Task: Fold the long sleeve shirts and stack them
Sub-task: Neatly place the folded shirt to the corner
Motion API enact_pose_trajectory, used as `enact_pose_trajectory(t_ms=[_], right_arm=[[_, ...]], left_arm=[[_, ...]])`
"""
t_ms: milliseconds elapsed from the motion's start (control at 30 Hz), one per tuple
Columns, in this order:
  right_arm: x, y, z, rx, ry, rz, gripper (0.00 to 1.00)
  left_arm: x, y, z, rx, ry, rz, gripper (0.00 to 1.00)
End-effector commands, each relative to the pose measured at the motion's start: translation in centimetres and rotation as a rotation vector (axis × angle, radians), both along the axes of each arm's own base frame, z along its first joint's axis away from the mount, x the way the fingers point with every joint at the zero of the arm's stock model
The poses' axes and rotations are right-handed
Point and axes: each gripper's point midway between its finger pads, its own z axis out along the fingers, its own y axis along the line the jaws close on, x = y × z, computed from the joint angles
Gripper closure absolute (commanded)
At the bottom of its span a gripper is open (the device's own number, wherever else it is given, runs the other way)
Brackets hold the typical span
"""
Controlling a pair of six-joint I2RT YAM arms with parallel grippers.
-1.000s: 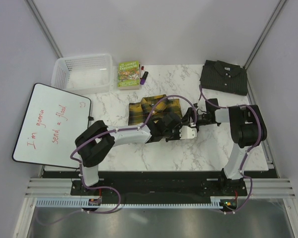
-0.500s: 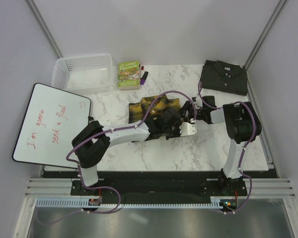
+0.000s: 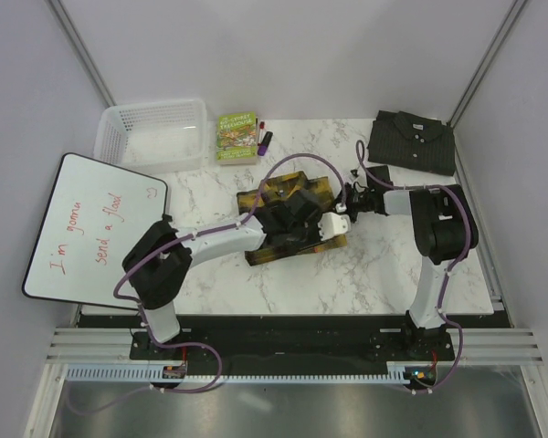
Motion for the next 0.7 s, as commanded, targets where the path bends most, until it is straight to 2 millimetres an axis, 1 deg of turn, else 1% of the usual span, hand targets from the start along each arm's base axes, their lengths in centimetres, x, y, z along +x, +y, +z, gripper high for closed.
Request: enact_pose_trajectory(t_ms=[0,33,67,100,133,167,200,233,267,300,333,367,400,433,467,500,533,567,600,633,667], right_arm=[[3.6,-3.0,3.9,-0.265,-0.231,0.087,1.00],[4.3,-3.7,4.0,-0.312,-0.242,0.090,1.00],[5.3,-4.7,4.2,-0.371,-0.256,0.074,1.00],[6.6,-5.8,5.0,-0.409,-0.279,0.074,1.00],[7.3,-6.6,5.4,-0.430,-0.281,0.062,1.00],[7.9,-7.3,5.7,-0.443,-0.283,0.053,1.00],[9.1,-8.6,6.5,-0.465,-0.289,0.046,1.00],[9.6,-9.1,6.8,-0.476,-0.286,0.045,1.00],[10.6,-10.0,8.0,-0.493,-0.295,0.029,1.00],[11.0,-10.4,7.7,-0.508,-0.286,0.033,1.00],[11.6,-10.8,8.0,-0.534,-0.305,0.046,1.00],[13.0,-11.2,9.6,-0.558,-0.356,0.038,1.00],[13.6,-11.9,9.0,-0.598,-0.350,0.038,1.00],[14.3,-12.2,9.1,-0.623,-0.374,0.043,1.00],[15.7,-12.4,10.7,-0.635,-0.420,0.032,1.00],[16.5,-12.6,10.0,-0.648,-0.416,0.035,1.00],[17.1,-12.6,10.3,-0.650,-0.426,0.030,1.00],[18.5,-12.6,12.0,-0.654,-0.474,0.012,1.00],[19.2,-12.7,11.7,-0.660,-0.477,0.006,1.00],[19.9,-12.9,12.1,-0.671,-0.494,-0.010,1.00],[21.0,-12.9,13.7,-0.657,-0.547,-0.035,1.00]], left_arm=[[0.2,3.8,4.0,-0.083,0.152,0.110,0.58],[-0.4,5.1,4.1,-0.072,0.179,0.121,0.58],[-0.1,6.2,4.2,-0.079,0.191,0.143,0.57],[-0.6,7.3,4.5,-0.080,0.201,0.152,0.57],[-0.7,7.9,4.8,-0.088,0.213,0.157,0.55],[-0.3,8.9,4.9,-0.094,0.219,0.185,0.50],[-0.4,9.7,4.7,-0.091,0.225,0.200,0.49],[-0.5,10.4,5.4,-0.101,0.219,0.209,0.48],[-0.1,11.3,5.5,-0.105,0.219,0.237,0.45],[-0.2,11.9,5.3,-0.102,0.225,0.247,0.28],[-0.3,12.5,5.9,-0.114,0.223,0.256,0.26],[0.1,13.2,6.0,-0.117,0.217,0.273,0.26],[-0.1,13.7,5.9,-0.115,0.220,0.284,0.26],[-0.1,14.1,6.0,-0.118,0.217,0.290,0.26],[0.0,14.7,6.5,-0.131,0.209,0.305,0.26],[-0.3,15.1,6.2,-0.127,0.213,0.315,0.26],[-0.4,15.5,6.1,-0.127,0.216,0.325,0.25],[-0.6,15.7,6.3,-0.133,0.208,0.328,0.25],[-1.0,16.1,5.8,-0.122,0.216,0.335,0.25],[-1.0,16.4,5.7,-0.121,0.215,0.350,0.25],[-1.2,16.6,6.0,-0.129,0.208,0.359,0.25]])
